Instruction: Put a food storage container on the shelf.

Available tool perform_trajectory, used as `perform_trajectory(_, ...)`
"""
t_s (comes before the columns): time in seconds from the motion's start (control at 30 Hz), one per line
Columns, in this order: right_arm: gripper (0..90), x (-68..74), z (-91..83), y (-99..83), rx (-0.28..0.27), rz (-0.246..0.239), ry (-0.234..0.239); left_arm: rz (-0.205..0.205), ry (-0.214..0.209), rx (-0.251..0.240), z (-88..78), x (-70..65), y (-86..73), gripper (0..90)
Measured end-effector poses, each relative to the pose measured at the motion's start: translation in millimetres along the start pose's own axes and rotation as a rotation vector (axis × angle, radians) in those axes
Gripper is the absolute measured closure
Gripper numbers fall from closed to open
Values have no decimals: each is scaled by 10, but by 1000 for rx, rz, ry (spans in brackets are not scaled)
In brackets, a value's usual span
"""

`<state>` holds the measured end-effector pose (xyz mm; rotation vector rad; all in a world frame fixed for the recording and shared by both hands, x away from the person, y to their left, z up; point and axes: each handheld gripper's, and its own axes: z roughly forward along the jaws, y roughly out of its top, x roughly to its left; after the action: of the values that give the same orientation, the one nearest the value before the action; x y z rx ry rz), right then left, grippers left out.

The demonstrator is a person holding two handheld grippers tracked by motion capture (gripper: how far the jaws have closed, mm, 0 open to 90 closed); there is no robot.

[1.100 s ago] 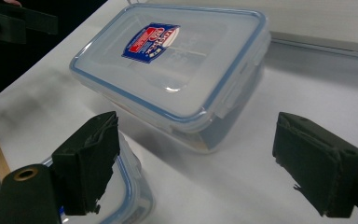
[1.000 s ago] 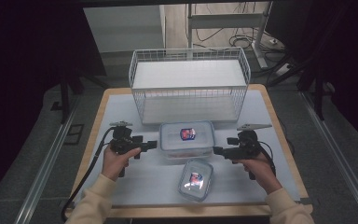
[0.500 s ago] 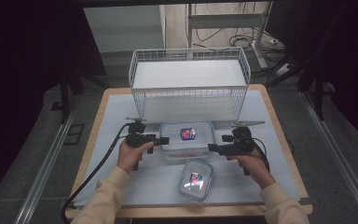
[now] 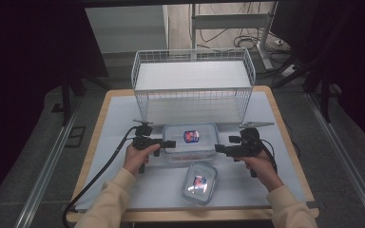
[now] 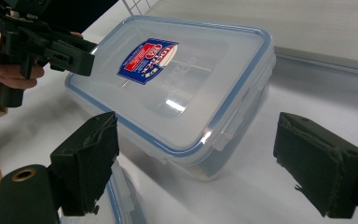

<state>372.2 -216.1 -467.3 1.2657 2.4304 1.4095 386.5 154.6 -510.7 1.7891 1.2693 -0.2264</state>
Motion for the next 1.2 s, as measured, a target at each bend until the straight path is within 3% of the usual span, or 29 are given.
perform_trajectory(0.33, 138, -148, 338, 196, 67, 75, 26, -8, -18, -14, -47, 38, -6, 316)
perform_trajectory(0.4, 143, -227, 454, 248, 98, 114, 32, -14, -24, -10, -46, 46, -9, 314)
perform_trajectory(0.57, 144, -329, 561, 297, 127, 177, 65, -27, -45, 10, -17, 72, -10, 267)
perform_trajectory(0.7, 144, -353, 591, 285, 142, 194, 85, -49, -82, 23, 29, 95, -13, 250)
perform_trajectory(0.83, 144, -361, 608, 268, 158, 199, 97, -52, -83, 27, 35, 99, -6, 233)
perform_trajectory(0.93, 180, -363, 625, 262, 169, 205, 117, -52, -77, 19, 24, 93, -5, 257)
perform_trajectory(1.03, 215, -382, 633, 258, 173, 230, 138, -55, -78, 19, 23, 94, -6, 259)
perform_trajectory(1.1, 285, -442, 597, 242, 163, 277, 164, -55, -82, 20, 12, 99, -7, 273)
perform_trajectory(1.2, 321, -466, 551, 211, 148, 288, 183, -47, -78, 14, -4, 75, -16, 292)
